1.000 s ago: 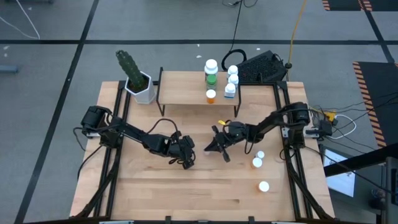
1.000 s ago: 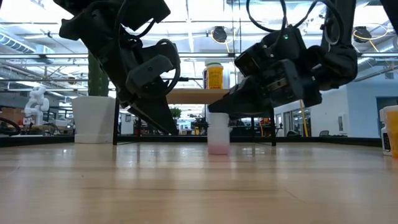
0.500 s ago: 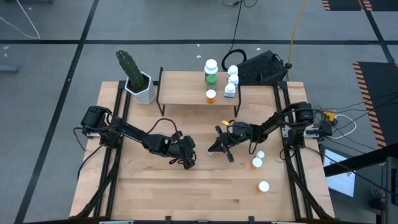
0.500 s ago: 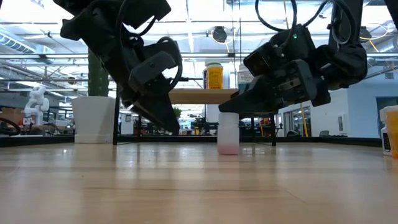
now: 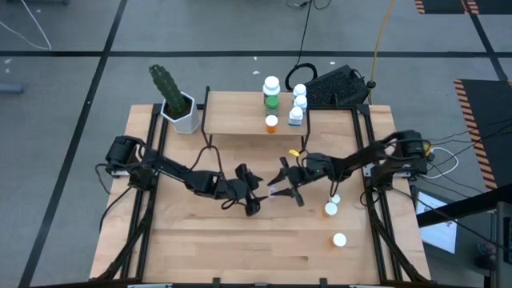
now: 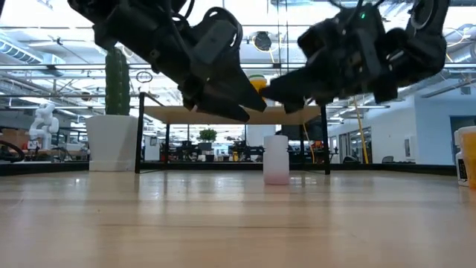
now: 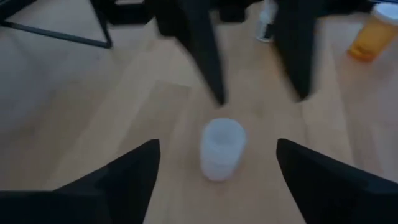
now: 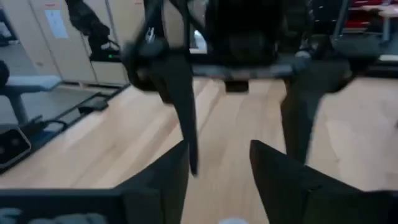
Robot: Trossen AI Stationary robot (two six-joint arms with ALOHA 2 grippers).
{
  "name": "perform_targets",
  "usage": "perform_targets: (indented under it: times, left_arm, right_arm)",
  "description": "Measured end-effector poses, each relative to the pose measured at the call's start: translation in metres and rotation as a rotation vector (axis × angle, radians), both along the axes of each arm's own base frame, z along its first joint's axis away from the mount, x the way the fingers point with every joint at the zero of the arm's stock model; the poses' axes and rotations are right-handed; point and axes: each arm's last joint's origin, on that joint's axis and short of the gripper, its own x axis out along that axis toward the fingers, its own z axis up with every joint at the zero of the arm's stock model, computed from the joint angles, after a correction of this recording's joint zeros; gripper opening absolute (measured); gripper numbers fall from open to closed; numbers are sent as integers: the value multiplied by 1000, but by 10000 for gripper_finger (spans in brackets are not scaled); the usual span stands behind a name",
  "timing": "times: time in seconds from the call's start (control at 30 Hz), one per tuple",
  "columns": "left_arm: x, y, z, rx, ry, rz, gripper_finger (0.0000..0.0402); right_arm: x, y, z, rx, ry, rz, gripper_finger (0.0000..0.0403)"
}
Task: Pick and place medicine bottles onto shelf by color
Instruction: Put the transparent capsule bottle on the shelf
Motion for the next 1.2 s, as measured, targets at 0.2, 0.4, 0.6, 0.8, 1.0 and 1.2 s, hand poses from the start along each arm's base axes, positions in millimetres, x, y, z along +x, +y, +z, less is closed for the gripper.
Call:
perform_targets:
  times: [0.2,0.4,0.6,0.8,1.0,1.2]
  left_arm:
    - [6,8,-3,12,-38,25,343]
    - [18,4,-26,98,-64,-37,333]
    - [20,-2,-37,165,-49,-92,316]
    - [24,-2,-44,150,-69,-158,316]
    - [26,3,-53,139,-56,-159,316]
    - [29,10,-59,124,-64,-140,298]
  right_arm:
    - [-10,7,27,-42,-19,-39,189]
    - [-23,21,45,-56,-37,7,192]
    - [-39,32,51,-55,-73,26,192]
    - [-47,32,52,-85,-90,-27,192]
    - [-49,32,51,-85,-90,-27,192]
    - [-49,32,50,-85,-88,-27,192]
